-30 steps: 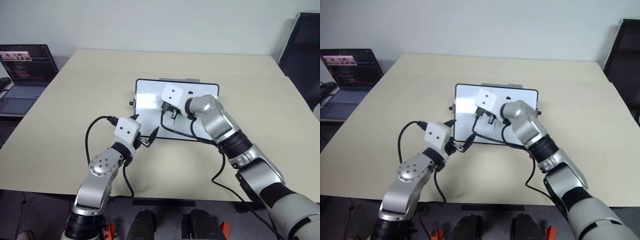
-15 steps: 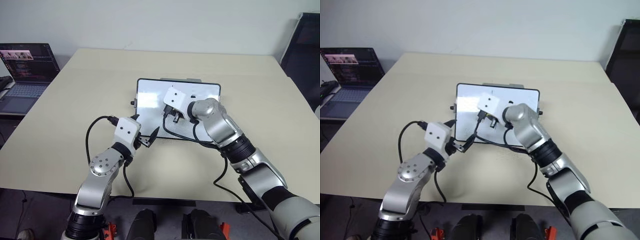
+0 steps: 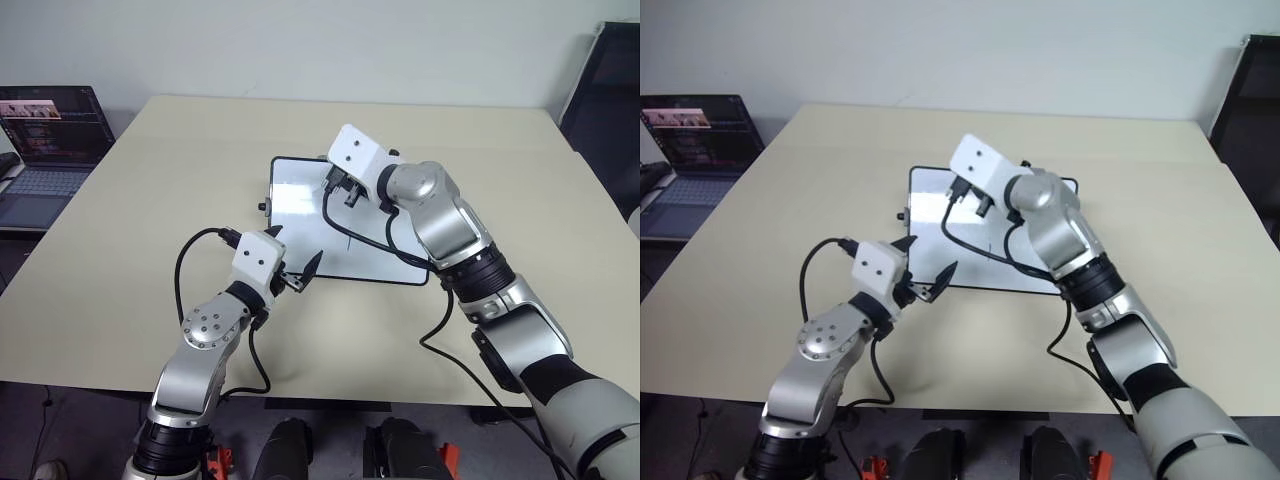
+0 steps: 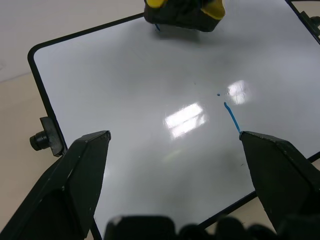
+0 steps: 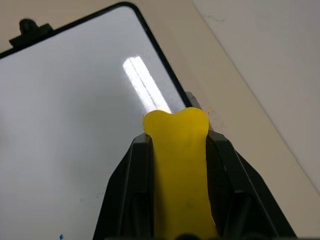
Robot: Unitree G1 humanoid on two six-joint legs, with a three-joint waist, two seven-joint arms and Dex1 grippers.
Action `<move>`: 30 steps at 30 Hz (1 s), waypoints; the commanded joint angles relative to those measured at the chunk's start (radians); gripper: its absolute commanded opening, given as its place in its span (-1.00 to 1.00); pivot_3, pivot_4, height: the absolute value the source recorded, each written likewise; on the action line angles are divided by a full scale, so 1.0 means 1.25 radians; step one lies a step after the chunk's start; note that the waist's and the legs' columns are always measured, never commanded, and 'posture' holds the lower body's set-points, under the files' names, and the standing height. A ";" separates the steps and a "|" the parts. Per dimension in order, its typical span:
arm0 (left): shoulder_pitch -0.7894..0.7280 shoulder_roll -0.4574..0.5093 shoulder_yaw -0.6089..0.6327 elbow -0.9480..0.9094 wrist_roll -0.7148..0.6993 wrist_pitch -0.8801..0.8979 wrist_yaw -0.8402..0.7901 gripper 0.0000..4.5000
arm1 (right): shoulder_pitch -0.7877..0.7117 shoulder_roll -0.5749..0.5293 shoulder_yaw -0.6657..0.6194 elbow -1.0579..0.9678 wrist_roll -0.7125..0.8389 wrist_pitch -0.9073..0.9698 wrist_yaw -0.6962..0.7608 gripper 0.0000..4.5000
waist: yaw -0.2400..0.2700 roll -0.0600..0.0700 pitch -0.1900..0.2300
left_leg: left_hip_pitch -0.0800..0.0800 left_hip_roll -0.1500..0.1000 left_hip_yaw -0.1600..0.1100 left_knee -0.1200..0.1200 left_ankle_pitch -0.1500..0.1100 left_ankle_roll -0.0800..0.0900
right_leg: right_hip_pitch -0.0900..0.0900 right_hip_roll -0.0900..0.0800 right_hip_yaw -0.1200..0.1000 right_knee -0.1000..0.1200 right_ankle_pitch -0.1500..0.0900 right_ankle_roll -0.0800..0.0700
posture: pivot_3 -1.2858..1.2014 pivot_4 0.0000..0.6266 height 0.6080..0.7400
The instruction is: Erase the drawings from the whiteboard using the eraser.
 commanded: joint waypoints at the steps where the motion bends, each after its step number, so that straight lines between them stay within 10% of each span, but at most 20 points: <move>1: -0.002 0.002 0.007 -0.026 0.000 -0.010 -0.001 1.00 | 0.023 -0.001 0.021 0.017 -0.012 -0.038 -0.003 -0.52 | 0.000 0.000 0.000 | 0.000 0.000 0.000 0.000 0.000 0.000 | 0.000 0.000 0.000 0.000 0.000 0.000 | 0.03 -0.52 1.00; 30: 0.005 0.003 0.009 -0.031 -0.001 -0.004 0.001 1.00 | 0.082 -0.035 0.025 -0.170 0.001 0.091 0.062 -0.52 | 0.000 0.000 0.000 | 0.000 0.000 -0.001 0.001 0.000 0.000 | 0.001 0.000 0.000 0.001 0.000 0.000 | 0.03 -0.52 1.00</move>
